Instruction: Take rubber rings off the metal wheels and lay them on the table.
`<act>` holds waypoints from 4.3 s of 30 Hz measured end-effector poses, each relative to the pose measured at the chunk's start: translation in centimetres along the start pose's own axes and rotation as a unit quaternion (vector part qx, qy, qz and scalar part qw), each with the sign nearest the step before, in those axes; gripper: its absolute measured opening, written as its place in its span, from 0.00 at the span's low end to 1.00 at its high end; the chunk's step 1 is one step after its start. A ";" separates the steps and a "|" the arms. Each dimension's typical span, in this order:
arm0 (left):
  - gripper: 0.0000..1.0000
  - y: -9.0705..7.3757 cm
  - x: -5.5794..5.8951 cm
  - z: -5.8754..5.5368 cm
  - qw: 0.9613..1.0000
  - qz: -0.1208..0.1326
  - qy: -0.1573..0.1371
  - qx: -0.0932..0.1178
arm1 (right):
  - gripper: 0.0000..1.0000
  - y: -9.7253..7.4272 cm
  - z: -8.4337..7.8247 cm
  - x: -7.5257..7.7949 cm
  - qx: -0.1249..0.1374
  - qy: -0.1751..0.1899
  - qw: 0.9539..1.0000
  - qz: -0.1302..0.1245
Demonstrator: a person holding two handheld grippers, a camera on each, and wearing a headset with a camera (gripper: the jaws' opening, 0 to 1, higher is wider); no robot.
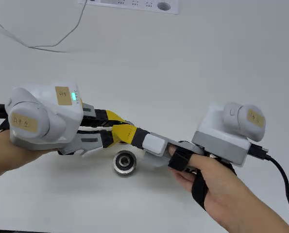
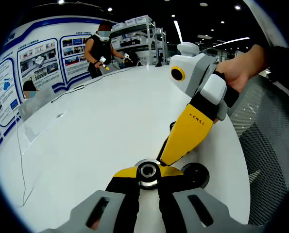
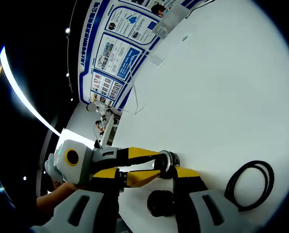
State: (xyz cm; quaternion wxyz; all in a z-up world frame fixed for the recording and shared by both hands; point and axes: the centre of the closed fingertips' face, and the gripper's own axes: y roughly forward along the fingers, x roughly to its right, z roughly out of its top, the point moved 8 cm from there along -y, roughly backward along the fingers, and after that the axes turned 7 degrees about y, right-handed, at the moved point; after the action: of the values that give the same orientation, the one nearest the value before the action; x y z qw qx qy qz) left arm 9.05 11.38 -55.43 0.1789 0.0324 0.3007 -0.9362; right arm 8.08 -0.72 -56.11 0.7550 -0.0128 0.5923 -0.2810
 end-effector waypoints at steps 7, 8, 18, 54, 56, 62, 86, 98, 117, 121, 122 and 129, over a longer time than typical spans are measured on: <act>0.14 0.0 0.1 0.0 1.000 0.000 0.002 0.000 | 0.42 0.0 0.0 0.1 0.003 0.005 1.000 -0.006; 0.14 0.0 0.1 0.0 1.000 0.000 0.001 0.000 | 0.41 0.0 0.1 0.2 0.004 0.005 1.000 -0.008; 0.14 0.0 0.1 0.0 1.000 0.001 0.003 -0.001 | 0.27 -0.1 0.6 0.9 0.010 0.002 1.000 -0.025; 0.13 0.0 0.1 0.1 1.000 0.006 0.011 -0.013 | 0.01 0.4 1.3 0.9 -0.001 -0.030 0.994 -0.102; 0.13 0.0 0.1 0.1 1.000 0.006 0.011 -0.015 | 0.01 0.4 1.3 0.8 -0.002 -0.030 0.994 -0.101; 0.13 0.0 0.1 0.1 1.000 0.007 0.013 -0.015 | 0.00 0.4 1.2 0.6 -0.005 -0.026 0.995 -0.097; 0.13 0.0 0.7 0.3 0.999 0.019 0.036 -0.007 | 0.00 0.1 0.7 -0.7 -0.018 -0.026 0.997 -0.069; 0.13 0.0 0.5 0.1 0.999 0.027 0.021 -0.008 | 0.01 0.0 0.7 -0.4 -0.002 -0.009 0.997 -0.079; 0.24 -1.7 0.0 0.4 0.999 0.036 0.005 0.009 | 0.01 0.5 1.1 -0.4 0.010 0.016 0.996 -0.084; 0.28 -2.8 0.0 0.7 0.999 0.045 0.000 0.015 | 0.01 0.5 1.0 -0.7 0.009 0.017 0.997 -0.078; 0.30 -3.0 -0.1 0.7 0.999 0.048 0.000 0.015 | 0.01 0.5 0.9 -0.8 0.008 0.018 0.997 -0.076; 0.44 -4.4 -0.9 1.3 0.996 0.084 -0.014 0.022 | 0.01 0.2 0.6 -2.6 0.002 0.020 1.000 -0.020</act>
State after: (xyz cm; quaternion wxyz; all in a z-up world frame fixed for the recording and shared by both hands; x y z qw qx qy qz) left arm 8.43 14.22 -51.77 0.2603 0.0488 0.2736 -0.9247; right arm 8.36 0.41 -53.72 0.7374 -0.0175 0.6059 -0.2980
